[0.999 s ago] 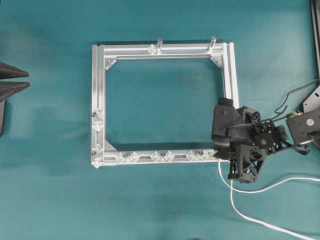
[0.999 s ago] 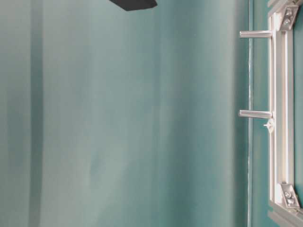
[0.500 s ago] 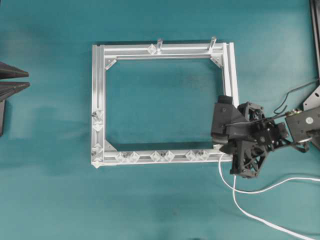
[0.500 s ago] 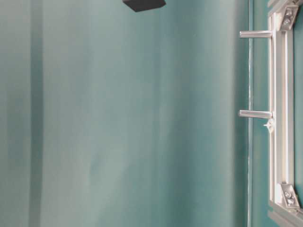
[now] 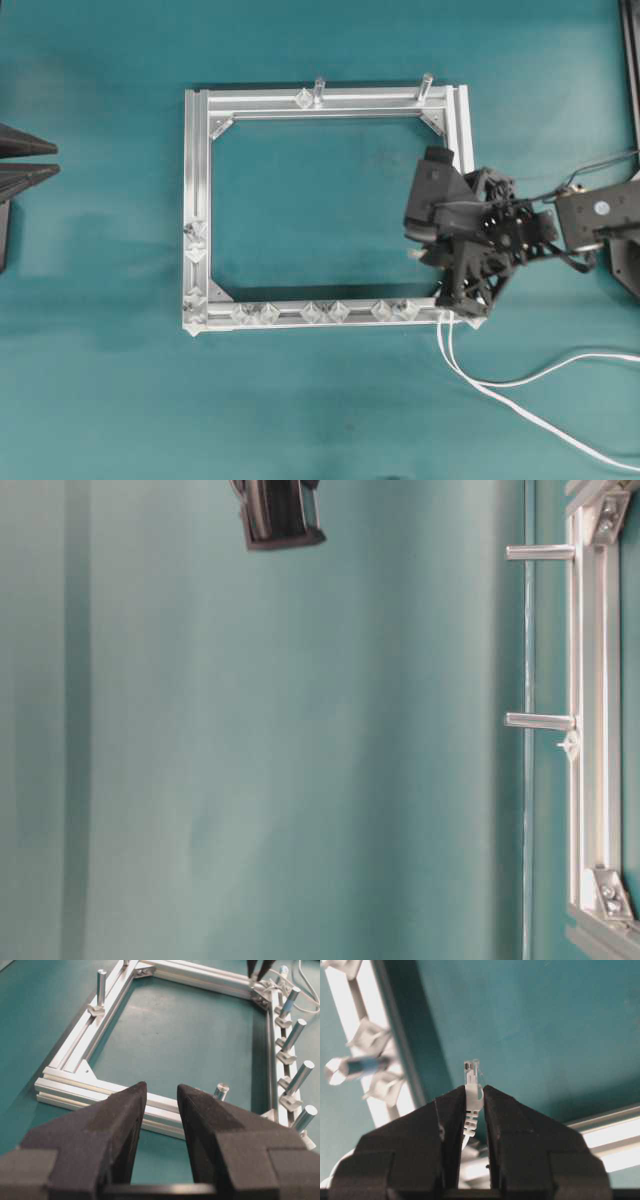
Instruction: Move the cable alternately left and right between 8 closely spaced pins so it hooks onto each one.
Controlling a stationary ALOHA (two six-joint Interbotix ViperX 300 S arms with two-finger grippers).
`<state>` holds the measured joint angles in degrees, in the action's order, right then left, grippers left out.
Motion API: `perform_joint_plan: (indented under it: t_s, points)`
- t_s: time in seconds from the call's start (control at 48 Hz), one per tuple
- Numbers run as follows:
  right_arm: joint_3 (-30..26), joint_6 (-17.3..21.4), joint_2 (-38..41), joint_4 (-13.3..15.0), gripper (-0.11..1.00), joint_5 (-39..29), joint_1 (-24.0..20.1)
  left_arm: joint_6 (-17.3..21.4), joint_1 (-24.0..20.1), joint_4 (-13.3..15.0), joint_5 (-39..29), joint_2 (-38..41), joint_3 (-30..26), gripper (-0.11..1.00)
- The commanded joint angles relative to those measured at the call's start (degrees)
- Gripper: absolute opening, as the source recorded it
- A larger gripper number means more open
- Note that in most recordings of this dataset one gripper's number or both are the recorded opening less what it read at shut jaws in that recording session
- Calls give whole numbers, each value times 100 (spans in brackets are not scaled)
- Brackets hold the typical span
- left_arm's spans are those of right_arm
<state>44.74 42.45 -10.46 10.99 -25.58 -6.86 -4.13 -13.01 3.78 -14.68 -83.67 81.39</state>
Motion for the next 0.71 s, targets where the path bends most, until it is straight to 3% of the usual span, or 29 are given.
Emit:
perform_joint_plan:
  t_s: [0.0,0.687]
  points:
    - [-211,-26,62,88,13,9,44,-35,9,-18,26,79,-70,35]
    - [-1450,-255,1090,211,13,0,88,-35,9,-18,26,79,-70,35]
